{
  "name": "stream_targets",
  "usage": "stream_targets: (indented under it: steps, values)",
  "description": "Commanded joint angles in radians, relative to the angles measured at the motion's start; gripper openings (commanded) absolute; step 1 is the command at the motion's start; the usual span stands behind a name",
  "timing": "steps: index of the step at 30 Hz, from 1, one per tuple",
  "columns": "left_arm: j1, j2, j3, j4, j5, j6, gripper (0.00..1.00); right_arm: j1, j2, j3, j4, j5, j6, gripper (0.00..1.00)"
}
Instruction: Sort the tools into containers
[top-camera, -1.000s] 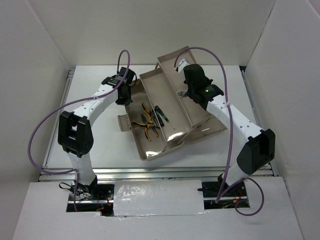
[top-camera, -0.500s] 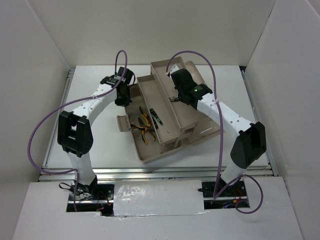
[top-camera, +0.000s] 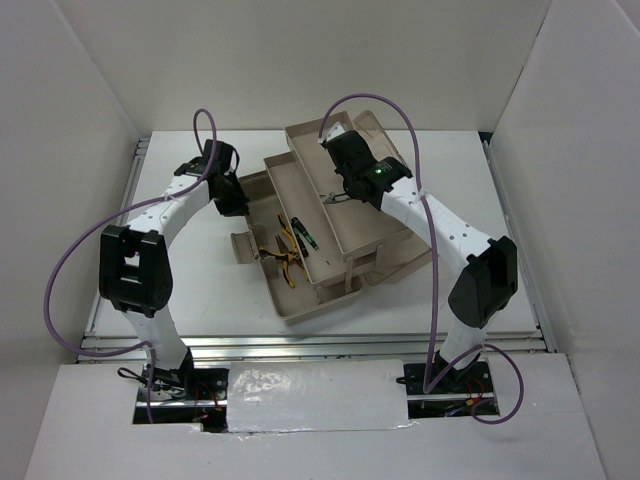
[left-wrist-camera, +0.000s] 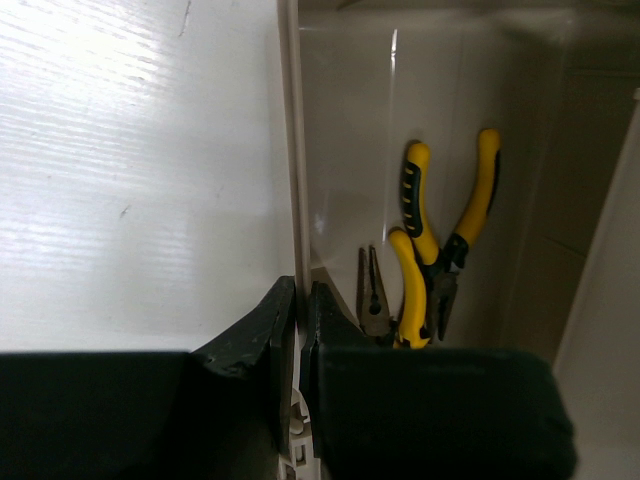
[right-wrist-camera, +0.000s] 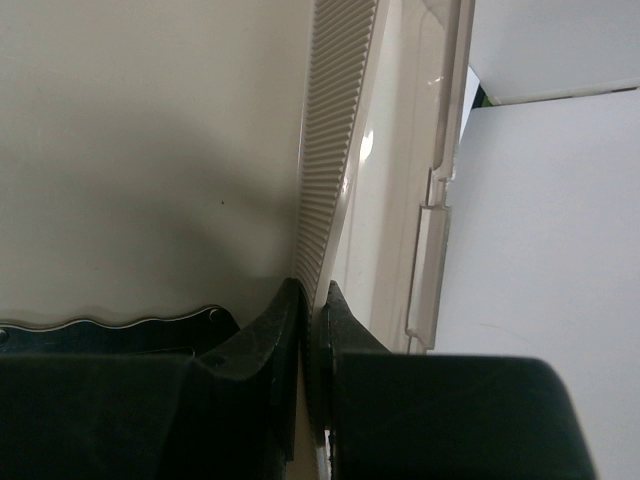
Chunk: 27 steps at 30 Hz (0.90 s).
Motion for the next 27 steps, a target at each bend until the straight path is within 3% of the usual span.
stream_targets:
  steps: [1,9,13,20,23,27]
  values:
    - [-0.010,-0.088,-0.006,0.291,0.268,-0.110,0.12,0.067,0.038,0.059,0.010,0.052,-0.090,0.00]
    - [-0.001,-0.149,-0.148,0.533,0.354,-0.235,0.17,0.081,0.072,0.108,-0.019,0.066,-0.075,0.00]
    - [-0.001,-0.167,-0.251,0.735,0.413,-0.285,0.21,0.080,0.106,0.174,-0.093,0.037,-0.030,0.00]
    - [-0.006,-0.163,-0.328,0.865,0.431,-0.336,0.27,0.093,0.159,0.274,-0.154,0.023,-0.006,0.00]
    - [-0.015,-0.160,-0.329,0.900,0.431,-0.345,0.34,0.107,0.164,0.249,-0.118,0.054,-0.035,0.00]
    - [-0.015,-0.144,-0.325,0.914,0.442,-0.363,0.56,0.112,0.175,0.217,-0.070,0.095,-0.078,0.00]
